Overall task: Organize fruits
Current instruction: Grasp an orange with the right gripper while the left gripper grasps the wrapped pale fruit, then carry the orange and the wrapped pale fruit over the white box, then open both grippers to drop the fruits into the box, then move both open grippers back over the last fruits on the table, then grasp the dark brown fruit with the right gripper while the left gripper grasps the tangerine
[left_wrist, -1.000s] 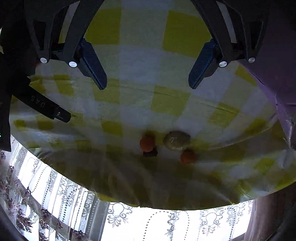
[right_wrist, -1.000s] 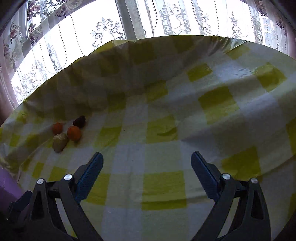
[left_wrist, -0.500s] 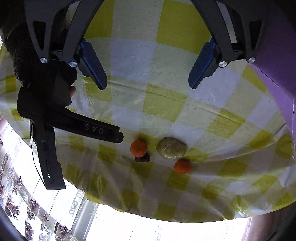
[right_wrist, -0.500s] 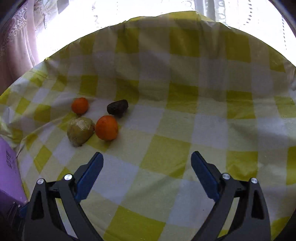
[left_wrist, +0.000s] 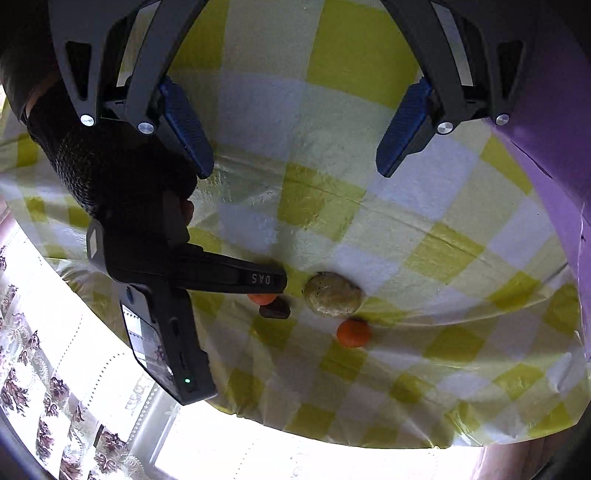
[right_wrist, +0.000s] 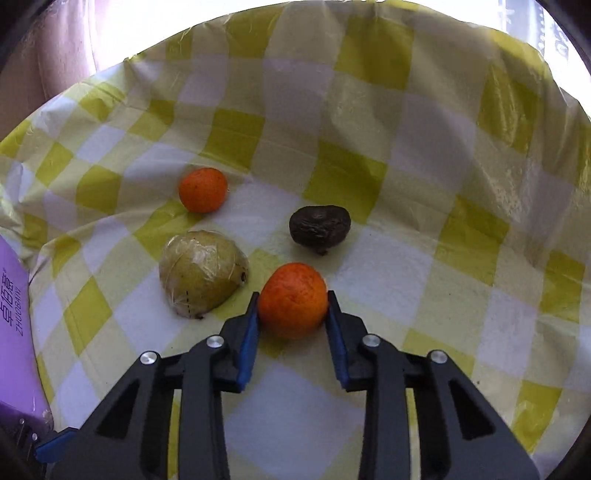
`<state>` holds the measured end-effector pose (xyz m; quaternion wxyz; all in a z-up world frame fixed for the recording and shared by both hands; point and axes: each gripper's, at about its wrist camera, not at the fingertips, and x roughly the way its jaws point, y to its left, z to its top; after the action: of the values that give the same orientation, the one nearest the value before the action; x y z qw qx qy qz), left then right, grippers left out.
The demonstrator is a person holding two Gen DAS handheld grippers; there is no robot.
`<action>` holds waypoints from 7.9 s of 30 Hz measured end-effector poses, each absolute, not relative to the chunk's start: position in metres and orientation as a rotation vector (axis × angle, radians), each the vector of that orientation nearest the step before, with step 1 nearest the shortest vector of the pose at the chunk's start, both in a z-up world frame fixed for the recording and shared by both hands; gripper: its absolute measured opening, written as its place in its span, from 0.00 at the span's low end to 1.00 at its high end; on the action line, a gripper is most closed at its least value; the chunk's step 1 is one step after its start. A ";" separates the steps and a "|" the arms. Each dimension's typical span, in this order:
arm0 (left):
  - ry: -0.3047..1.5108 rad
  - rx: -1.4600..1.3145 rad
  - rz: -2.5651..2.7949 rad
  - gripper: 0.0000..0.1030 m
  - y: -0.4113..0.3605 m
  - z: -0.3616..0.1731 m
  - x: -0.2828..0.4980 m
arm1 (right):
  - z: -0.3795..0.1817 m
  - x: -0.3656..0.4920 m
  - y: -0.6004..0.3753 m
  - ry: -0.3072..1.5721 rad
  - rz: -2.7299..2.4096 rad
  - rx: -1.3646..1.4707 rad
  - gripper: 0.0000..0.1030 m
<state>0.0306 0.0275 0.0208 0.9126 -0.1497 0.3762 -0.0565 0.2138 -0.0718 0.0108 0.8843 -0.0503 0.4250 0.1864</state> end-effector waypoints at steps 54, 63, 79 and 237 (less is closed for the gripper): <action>0.775 -0.240 -0.018 0.58 -0.008 0.017 0.063 | 0.004 0.119 -0.241 0.816 0.178 0.438 0.32; 0.786 -0.247 -0.038 0.58 -0.007 0.016 0.062 | 0.003 0.120 -0.240 0.815 0.166 0.439 0.32; 0.840 -0.307 -0.089 0.58 0.009 0.009 0.014 | 0.008 0.073 -0.221 0.793 0.120 0.429 0.32; 0.866 -0.079 -0.233 0.86 0.003 0.011 0.008 | 0.005 0.275 -0.047 0.893 0.333 -0.051 0.41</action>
<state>0.0077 0.0025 0.0114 0.9003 -0.0383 0.4186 -0.1128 0.2752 -0.0474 0.0051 0.8883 -0.0247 0.4297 0.1602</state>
